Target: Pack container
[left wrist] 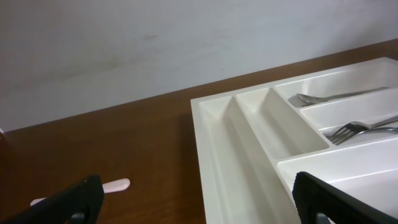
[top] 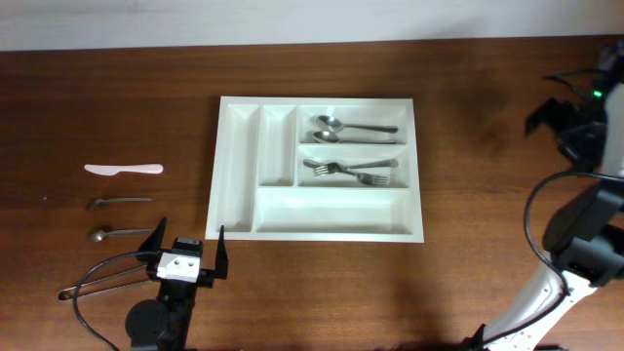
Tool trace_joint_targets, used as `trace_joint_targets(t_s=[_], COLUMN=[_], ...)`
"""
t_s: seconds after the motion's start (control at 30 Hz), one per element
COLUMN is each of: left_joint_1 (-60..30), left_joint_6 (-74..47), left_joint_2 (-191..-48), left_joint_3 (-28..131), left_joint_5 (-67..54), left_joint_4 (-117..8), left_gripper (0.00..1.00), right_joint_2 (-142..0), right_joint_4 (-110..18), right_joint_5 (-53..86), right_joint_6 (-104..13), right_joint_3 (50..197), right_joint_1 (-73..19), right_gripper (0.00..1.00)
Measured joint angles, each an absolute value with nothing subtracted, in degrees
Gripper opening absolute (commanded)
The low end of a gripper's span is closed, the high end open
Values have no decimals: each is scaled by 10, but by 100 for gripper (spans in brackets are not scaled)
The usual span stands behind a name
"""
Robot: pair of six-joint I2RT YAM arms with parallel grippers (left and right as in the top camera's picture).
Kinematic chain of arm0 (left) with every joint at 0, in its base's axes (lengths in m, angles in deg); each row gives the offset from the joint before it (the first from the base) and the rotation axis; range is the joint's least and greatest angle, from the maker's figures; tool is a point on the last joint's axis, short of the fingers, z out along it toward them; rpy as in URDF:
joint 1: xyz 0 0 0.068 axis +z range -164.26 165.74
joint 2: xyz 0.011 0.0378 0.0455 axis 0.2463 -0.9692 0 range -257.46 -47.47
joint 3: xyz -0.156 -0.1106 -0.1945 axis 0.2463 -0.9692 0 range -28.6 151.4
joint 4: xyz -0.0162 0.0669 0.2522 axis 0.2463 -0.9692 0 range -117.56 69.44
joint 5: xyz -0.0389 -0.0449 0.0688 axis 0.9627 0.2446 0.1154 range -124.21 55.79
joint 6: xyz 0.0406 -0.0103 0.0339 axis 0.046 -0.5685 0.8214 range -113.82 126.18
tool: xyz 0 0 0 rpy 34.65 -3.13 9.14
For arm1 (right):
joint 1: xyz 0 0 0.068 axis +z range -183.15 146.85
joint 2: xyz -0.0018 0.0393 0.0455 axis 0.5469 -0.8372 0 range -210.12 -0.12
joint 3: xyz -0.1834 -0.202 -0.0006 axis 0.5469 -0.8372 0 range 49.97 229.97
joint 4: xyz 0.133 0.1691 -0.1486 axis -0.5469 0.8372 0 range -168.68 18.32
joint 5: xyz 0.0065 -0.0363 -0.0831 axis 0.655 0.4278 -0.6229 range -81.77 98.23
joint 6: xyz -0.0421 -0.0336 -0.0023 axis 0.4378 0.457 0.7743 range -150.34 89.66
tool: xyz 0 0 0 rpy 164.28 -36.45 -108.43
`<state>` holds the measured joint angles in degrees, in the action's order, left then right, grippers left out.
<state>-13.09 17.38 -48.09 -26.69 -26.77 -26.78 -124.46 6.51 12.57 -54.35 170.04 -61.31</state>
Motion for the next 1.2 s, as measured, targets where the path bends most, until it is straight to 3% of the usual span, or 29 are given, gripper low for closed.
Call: trace_joint_targets(t_s=[0.43,0.53,0.77,0.93,1.0,1.1,1.2], left_joint_1=[-131,-131,-130,-130,-128,-113,-111], left_joint_6=[155,142,133,123,51,-158,-248], left_joint_2=[-481,-495,-704,-813,-851,-903,-906], left_joint_3=[-260,-212,141,231,235,259,267], left_joint_5=[-260,-259,-306,-319,-366,-441,-436], left_joint_4=[-262,-346,-666,-763,-770,-766,-762], left_gripper=[99,99,99,99,99,99,99], right_joint_2=[-1245,-1245,-1245,-1245,-1245,-1245,-1245], right_joint_4=[86,85,85,85,85,85,85], right_joint_5=[129,129,132,133,133,133,133], right_joint_6=[-401,-391,-389,-389,-389,-388,-389], right_joint_3=[1700,1700,1701,1701,1701,1701,1701], right_joint_1=[-628,-627,-627,-627,-627,-627,-627], right_gripper=[99,99,99,99,99,99,99])
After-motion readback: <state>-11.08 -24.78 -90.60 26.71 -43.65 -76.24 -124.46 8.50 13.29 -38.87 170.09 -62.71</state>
